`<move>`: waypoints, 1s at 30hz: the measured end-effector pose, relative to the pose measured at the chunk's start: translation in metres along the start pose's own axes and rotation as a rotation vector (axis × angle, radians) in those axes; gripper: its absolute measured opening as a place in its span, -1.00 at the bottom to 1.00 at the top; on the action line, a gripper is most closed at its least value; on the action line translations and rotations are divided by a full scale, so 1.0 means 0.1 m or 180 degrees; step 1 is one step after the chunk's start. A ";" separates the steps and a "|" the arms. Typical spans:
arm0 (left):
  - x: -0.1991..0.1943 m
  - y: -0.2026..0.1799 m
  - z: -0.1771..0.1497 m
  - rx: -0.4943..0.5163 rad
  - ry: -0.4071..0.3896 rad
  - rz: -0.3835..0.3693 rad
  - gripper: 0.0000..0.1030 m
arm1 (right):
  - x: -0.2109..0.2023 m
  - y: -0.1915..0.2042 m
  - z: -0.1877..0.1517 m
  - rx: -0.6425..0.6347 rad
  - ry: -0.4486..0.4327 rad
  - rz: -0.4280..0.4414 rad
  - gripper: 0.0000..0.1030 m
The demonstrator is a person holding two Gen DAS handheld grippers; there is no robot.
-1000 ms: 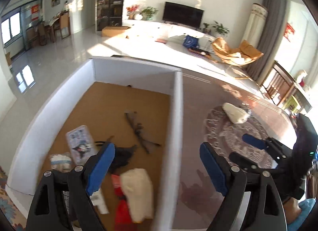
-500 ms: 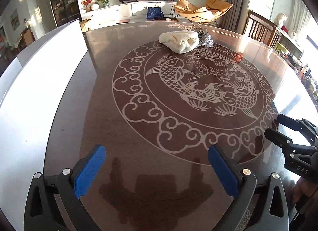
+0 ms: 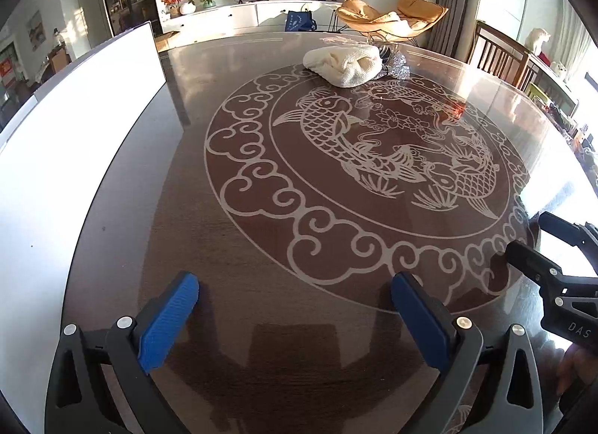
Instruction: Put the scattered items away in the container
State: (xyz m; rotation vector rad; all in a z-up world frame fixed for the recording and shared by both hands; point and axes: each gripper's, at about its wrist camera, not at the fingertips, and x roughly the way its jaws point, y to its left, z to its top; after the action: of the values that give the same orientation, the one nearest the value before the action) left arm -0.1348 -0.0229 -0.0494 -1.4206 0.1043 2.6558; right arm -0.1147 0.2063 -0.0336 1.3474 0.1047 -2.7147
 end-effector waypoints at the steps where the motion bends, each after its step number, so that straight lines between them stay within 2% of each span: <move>1: 0.00 0.00 0.00 -0.0001 -0.0002 0.0000 1.00 | 0.00 0.00 0.00 0.0000 0.0000 0.0000 0.59; 9: 0.00 0.00 0.00 -0.0001 -0.0002 0.0001 1.00 | 0.00 0.00 0.00 0.0001 0.0001 0.0004 0.60; 12: 0.00 0.00 0.00 -0.0002 -0.0002 0.0001 1.00 | 0.06 -0.02 0.07 0.0041 0.0010 0.0012 0.67; 17: 0.00 0.00 0.00 0.0000 -0.0003 -0.0001 1.00 | 0.51 -0.13 0.66 0.0160 0.0013 -0.0087 0.67; 21: -0.01 0.00 0.00 0.0003 -0.0003 -0.0007 1.00 | 0.93 -0.28 1.23 0.0537 0.0037 -0.0361 0.68; 24: -0.01 0.00 0.00 0.0002 -0.0003 -0.0007 1.00 | 1.12 -0.28 1.52 0.0815 0.0089 -0.0524 0.68; 28: -0.02 0.00 0.01 0.0011 0.0001 -0.0016 1.00 | 1.25 -0.04 1.75 0.0767 0.0045 -0.0307 0.68; 30: -0.02 0.00 0.01 0.0015 0.0002 -0.0020 1.00 | 1.25 0.19 1.77 0.0504 -0.0011 0.0006 0.68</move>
State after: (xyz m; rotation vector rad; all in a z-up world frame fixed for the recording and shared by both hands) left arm -0.1343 -0.0231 -0.0467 -1.4179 0.1060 2.6482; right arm -0.3265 0.1593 -0.0267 1.3807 -0.1142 -2.7746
